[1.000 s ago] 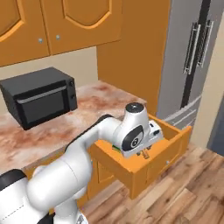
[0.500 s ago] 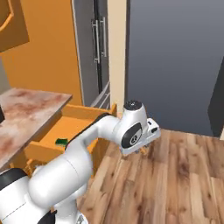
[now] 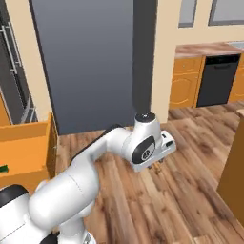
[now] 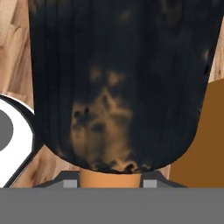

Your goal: Restock the sink supplies by placing the sponge and soap dispenser on the counter and next to the sink. Make sure the soap dispenser is upright.

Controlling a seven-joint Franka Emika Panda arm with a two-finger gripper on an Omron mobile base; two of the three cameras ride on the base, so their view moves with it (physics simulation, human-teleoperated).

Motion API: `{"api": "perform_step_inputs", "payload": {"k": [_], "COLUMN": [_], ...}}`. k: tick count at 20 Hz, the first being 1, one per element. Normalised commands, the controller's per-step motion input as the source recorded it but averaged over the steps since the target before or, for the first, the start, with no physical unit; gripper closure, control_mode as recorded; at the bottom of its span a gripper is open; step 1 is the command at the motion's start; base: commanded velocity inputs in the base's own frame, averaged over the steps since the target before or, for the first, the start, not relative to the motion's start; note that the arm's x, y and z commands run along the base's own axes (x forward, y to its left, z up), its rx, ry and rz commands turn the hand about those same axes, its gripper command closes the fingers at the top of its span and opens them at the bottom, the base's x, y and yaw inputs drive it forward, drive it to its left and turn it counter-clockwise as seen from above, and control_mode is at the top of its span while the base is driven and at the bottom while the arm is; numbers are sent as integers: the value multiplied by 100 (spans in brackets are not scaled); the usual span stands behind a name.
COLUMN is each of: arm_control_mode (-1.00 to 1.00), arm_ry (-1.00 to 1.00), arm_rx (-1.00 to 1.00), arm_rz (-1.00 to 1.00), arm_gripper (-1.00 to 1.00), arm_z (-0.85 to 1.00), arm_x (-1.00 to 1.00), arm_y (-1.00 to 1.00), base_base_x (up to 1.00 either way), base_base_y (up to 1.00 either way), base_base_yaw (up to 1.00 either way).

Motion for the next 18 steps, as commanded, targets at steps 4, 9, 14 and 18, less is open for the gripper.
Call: {"api": "perform_step_inputs", "payload": {"k": [4, 9, 14, 18], "arm_control_mode": [100, 100, 100, 100], "arm_ry": [0, 0, 0, 0], "arm_rx": [0, 0, 0, 0], "arm_rz": [0, 0, 0, 0], "arm_gripper": [100, 100, 100, 100], "arm_z": [0, 0, 0, 0], "arm_x": [0, 0, 0, 0], "arm_y": [0, 0, 0, 0], "base_base_x": [0, 1, 7, 15], "base_base_y": [-24, -29, -35, -37], "base_base_yaw": [-78, -70, -61, -60]}}
